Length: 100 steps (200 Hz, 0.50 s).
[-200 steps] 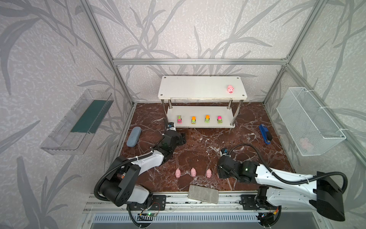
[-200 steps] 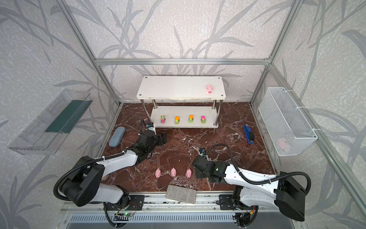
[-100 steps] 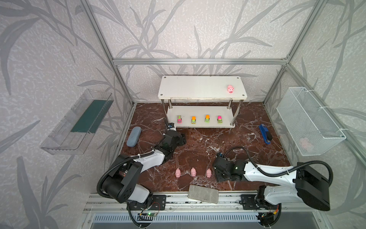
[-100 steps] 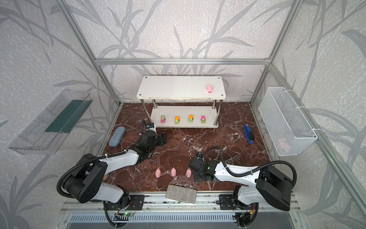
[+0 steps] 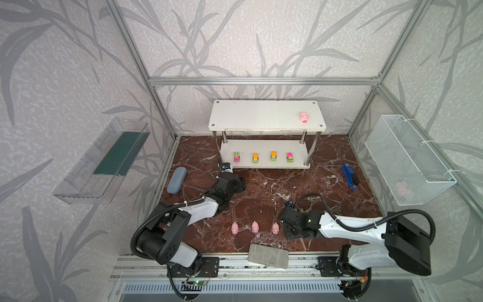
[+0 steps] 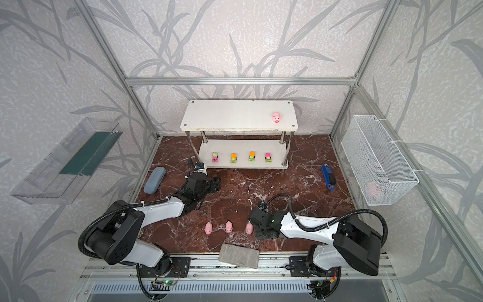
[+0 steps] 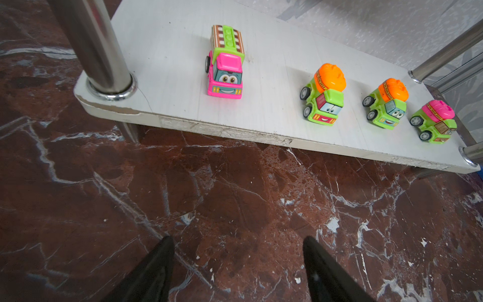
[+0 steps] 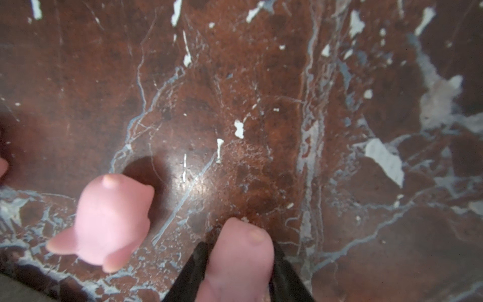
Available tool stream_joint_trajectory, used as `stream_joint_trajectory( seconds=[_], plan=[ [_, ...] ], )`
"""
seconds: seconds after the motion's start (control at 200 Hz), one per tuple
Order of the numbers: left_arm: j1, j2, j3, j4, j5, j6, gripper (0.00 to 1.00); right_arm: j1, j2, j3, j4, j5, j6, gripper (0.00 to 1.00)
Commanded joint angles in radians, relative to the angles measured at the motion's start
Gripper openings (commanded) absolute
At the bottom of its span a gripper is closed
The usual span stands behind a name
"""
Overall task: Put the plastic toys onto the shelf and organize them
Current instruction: 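Close the right gripper on the next pink pig in the row, then lift the pink pig and carry it onto the top shelf with the right gripper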
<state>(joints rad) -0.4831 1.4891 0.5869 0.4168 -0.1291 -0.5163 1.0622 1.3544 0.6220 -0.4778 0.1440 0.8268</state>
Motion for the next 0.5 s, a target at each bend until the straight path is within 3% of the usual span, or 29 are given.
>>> stream_joint_trajectory(
  seconds=[0.0,0.28,0.42,0.495],
  plan=[
    [0.000,0.010,0.025,0.019,-0.006,-0.011,0.76,0.006,-0.017,0.036,-0.049,0.013,0.004,0.38],
    [0.001,0.015,0.027,0.025,0.006,-0.013,0.76,0.003,-0.080,0.189,-0.223,0.104,-0.078,0.35],
    [0.000,0.015,0.026,0.022,0.014,-0.010,0.76,-0.031,-0.107,0.368,-0.314,0.136,-0.218,0.35],
    [0.000,0.018,0.022,0.029,0.016,-0.011,0.76,-0.099,-0.085,0.496,-0.363,0.122,-0.301,0.35]
  ],
)
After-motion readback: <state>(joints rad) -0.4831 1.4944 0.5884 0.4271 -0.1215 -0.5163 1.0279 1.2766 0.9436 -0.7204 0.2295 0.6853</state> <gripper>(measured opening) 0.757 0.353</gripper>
